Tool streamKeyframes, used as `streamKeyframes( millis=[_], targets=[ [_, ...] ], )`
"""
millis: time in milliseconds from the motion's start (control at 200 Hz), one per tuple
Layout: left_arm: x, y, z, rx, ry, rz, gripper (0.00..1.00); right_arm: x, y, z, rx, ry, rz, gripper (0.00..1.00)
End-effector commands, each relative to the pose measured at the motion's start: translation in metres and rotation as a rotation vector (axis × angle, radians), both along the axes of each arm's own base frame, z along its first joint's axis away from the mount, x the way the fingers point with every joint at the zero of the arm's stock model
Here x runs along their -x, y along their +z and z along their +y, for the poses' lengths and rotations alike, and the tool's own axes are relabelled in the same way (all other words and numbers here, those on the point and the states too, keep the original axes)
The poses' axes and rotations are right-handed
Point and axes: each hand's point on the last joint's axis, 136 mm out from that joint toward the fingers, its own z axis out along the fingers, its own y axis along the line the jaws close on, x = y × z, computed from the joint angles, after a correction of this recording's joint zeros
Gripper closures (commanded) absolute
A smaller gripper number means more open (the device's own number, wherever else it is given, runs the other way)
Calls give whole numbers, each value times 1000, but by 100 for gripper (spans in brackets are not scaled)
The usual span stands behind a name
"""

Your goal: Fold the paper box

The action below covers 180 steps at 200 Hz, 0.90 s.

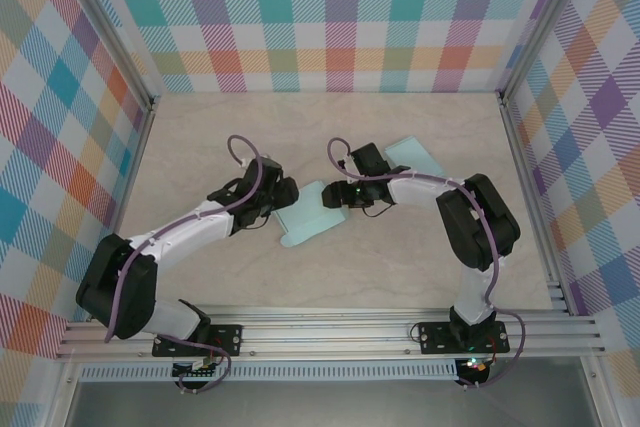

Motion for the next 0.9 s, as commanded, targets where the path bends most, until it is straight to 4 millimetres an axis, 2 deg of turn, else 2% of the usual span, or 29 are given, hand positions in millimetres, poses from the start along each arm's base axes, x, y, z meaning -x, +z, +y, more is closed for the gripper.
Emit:
streamKeyframes(
  millis=[0, 140, 210, 455, 520, 780, 895],
  targets=[
    [27, -30, 20, -72, 24, 115, 33, 9, 2, 1, -23, 1, 36, 31],
    [35, -48, 17, -43, 3, 163, 35, 9, 8, 3, -39, -8, 47, 28],
    [29, -52, 10, 3, -8, 161, 39, 8, 12, 6, -62, -10, 49, 27],
    [29, -80, 14, 63, -3, 236, 66, 9, 17, 11, -147, -32, 99, 25],
    [31, -86, 19, 70, 7, 251, 69, 10, 17, 10, -181, -38, 116, 25],
    [34, -93, 32, 137, 10, 269, 82, 12, 15, 19, -344, -33, 191, 25],
    [33, -93, 39, 148, -12, 269, 83, 12, 15, 22, -409, -23, 207, 25]
  ],
)
